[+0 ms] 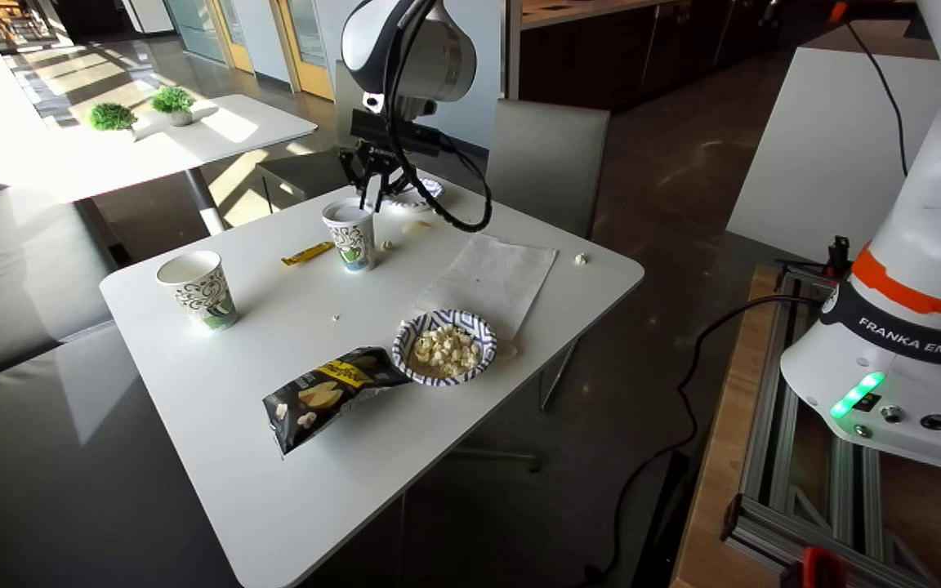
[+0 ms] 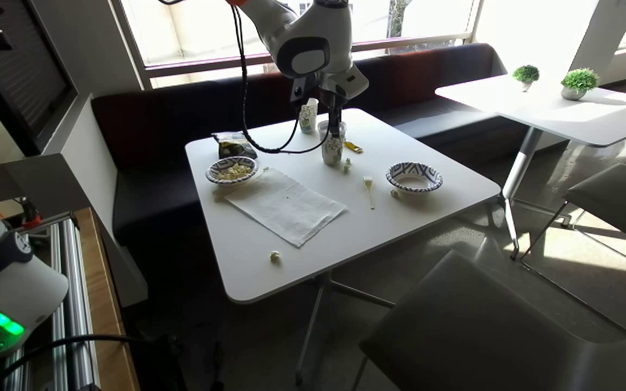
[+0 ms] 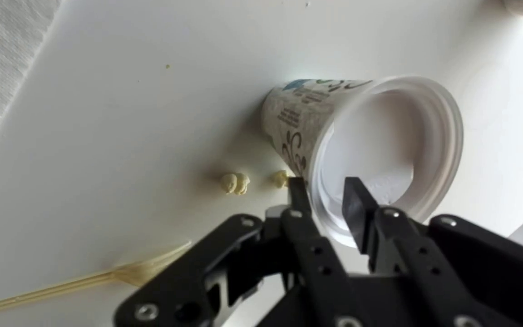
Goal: Move the paper cup on the right to the left and then move the yellow sachet closer to the center
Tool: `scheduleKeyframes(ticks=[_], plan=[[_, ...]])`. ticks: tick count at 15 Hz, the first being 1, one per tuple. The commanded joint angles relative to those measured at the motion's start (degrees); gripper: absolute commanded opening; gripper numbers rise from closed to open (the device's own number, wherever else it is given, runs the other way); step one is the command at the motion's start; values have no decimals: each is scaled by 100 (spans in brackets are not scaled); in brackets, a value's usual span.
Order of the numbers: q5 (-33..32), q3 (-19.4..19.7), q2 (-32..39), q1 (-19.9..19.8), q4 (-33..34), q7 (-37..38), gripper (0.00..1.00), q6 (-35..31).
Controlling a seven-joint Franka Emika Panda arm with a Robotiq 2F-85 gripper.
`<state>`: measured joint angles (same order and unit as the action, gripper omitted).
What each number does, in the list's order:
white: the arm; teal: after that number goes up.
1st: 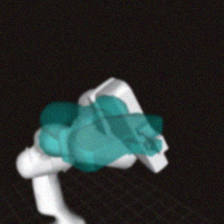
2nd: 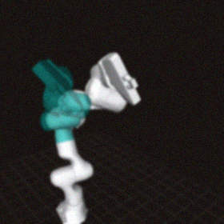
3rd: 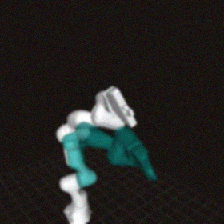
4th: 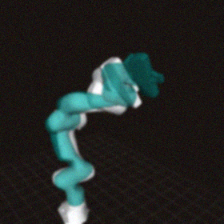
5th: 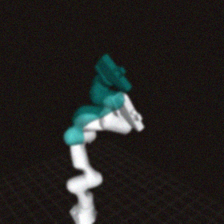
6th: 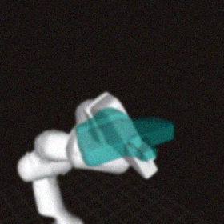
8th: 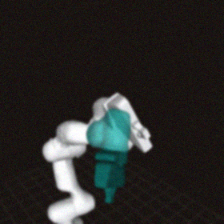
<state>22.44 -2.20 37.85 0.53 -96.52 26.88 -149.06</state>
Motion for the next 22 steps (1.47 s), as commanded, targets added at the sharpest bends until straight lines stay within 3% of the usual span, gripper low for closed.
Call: scheduleKeyframes(ticks=[1,4,5,6,7,13,18,22], plan=[[129,-39,182,-30,180,-25,30,128],[125,-45,252,-28,209,-18,29,155],[126,-46,267,-29,208,-15,23,160],[133,-50,267,-36,213,-8,4,182],[205,-113,244,-88,228,-48,0,223],[614,-364,-129,-281,61,-238,1,588],[678,-760,-978,-258,-497,-1204,1,845],[597,-1006,-1485,-5,-871,-1888,1,1146]])
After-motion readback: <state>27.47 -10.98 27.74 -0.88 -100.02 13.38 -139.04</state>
